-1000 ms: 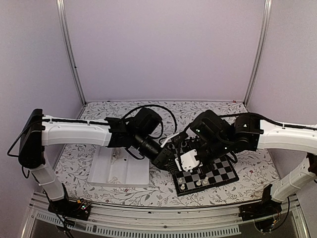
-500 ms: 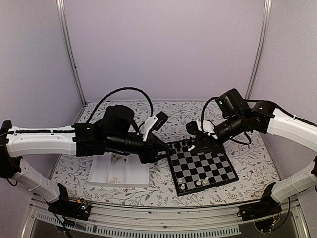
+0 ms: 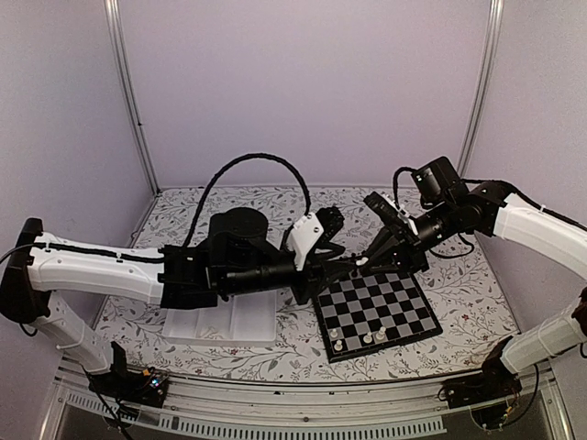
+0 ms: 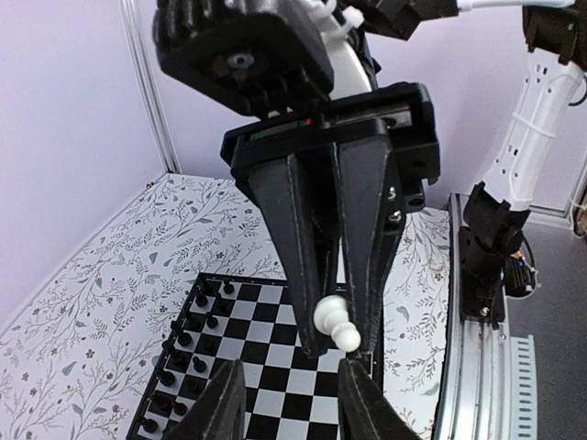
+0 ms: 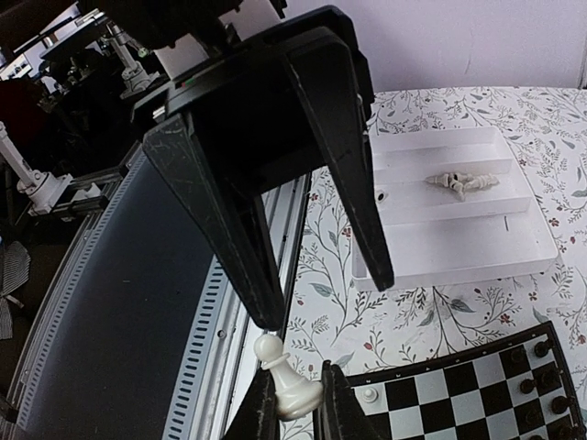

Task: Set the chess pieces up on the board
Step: Place the chess piece on the chessboard.

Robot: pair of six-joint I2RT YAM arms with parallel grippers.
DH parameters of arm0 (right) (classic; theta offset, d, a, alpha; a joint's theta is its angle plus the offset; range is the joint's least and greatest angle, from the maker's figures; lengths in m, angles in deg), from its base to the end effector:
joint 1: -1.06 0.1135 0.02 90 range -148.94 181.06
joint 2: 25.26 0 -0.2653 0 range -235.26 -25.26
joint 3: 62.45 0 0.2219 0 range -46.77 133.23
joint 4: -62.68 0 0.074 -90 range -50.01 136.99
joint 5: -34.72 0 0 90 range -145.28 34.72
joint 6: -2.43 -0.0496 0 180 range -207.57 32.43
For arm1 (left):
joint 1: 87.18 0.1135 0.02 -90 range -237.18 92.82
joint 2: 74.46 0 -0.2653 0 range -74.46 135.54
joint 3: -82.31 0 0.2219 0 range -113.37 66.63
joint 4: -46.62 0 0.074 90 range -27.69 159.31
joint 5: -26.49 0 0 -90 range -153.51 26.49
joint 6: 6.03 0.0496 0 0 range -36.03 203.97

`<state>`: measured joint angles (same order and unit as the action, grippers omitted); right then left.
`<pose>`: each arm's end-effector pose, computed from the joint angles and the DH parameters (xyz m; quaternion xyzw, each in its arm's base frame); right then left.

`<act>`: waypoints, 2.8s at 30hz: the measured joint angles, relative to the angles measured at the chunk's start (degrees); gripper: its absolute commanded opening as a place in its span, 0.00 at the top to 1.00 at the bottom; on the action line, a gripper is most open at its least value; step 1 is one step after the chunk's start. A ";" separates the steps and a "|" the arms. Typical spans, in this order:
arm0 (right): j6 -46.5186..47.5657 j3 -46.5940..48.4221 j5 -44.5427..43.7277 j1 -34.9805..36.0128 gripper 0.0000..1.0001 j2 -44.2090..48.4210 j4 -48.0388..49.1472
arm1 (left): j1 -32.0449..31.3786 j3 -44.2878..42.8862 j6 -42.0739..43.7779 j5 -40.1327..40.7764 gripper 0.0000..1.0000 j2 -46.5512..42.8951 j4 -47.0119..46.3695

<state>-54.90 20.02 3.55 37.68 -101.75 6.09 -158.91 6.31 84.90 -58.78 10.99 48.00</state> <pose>0.1689 0.1784 0.3175 -0.6024 0.5806 0.4722 0.2775 0.1102 -0.3207 0.3183 0.4350 0.6359 -0.3429 0.5374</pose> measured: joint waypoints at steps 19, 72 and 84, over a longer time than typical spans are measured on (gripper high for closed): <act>-0.72 0.00 2.23 -0.33 0.90 -0.28 -0.55 | -0.55 -4.98 5.44 -3.10 0.67 3.54 3.21; -1.20 -21.11 -16.24 -27.06 0.46 10.19 9.92 | 0.87 -40.28 2.43 -12.81 0.98 36.57 49.86; -1.20 -21.11 -16.28 -27.06 0.46 9.42 10.38 | 1.44 -40.98 1.81 -12.44 0.98 37.64 55.30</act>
<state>-56.11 -1.10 -12.73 10.63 -92.33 16.47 -157.46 -34.67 86.72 -71.21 48.63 103.30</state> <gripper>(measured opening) 0.542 0.066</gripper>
